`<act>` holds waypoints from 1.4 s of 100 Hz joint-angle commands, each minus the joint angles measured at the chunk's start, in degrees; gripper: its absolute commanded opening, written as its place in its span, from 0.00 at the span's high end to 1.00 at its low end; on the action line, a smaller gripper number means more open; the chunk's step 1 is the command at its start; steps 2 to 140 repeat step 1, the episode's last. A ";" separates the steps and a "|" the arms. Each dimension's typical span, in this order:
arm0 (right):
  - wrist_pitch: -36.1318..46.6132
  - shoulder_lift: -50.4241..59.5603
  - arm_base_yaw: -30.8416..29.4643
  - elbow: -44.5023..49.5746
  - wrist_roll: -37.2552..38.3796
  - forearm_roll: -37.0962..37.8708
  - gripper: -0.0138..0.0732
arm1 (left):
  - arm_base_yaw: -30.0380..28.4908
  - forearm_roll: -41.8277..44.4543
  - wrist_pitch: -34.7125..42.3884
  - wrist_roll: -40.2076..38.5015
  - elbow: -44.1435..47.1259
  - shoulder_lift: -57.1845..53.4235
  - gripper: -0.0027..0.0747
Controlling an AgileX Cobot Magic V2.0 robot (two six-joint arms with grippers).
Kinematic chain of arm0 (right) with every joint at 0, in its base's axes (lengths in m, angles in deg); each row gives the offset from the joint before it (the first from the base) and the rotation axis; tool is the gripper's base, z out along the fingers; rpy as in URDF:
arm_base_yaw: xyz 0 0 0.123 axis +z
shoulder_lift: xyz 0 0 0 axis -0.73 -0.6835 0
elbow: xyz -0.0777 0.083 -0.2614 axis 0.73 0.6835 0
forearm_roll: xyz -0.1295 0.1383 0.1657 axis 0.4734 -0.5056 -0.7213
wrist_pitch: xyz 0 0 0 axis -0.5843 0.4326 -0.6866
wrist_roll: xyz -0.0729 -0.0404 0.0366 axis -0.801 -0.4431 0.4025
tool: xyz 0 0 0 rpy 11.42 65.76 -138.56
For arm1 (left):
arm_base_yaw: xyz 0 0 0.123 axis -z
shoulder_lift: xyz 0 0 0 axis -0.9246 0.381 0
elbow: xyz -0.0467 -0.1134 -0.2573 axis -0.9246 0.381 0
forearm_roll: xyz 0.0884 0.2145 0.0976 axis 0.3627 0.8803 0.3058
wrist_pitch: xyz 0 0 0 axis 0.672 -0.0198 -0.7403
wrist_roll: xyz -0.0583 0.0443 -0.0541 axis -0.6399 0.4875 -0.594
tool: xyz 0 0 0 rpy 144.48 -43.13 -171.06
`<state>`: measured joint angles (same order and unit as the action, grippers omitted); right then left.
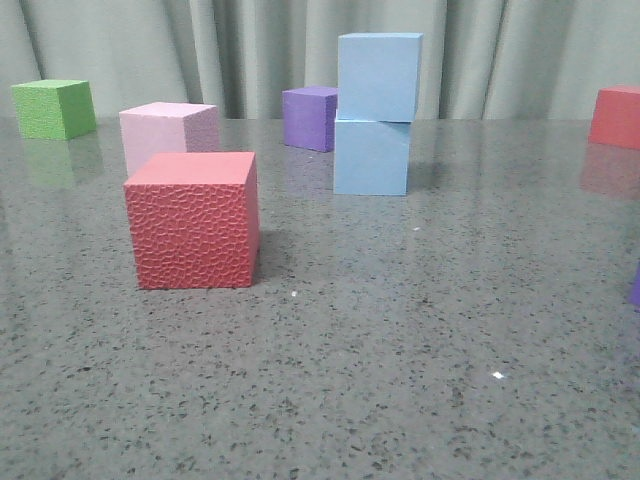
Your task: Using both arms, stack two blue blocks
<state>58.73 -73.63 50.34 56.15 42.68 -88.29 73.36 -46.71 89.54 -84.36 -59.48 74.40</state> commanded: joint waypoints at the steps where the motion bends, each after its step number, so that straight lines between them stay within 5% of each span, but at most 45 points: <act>1: 4.82 1.42 -0.46 -0.99 -0.39 -0.08 0.98 | 0.37 0.09 4.32 -0.06 2.42 0.55 0.99; 140: 4.82 1.42 -0.46 -0.99 -0.39 -0.08 0.98 | 0.37 0.09 4.32 -0.06 2.42 0.55 0.99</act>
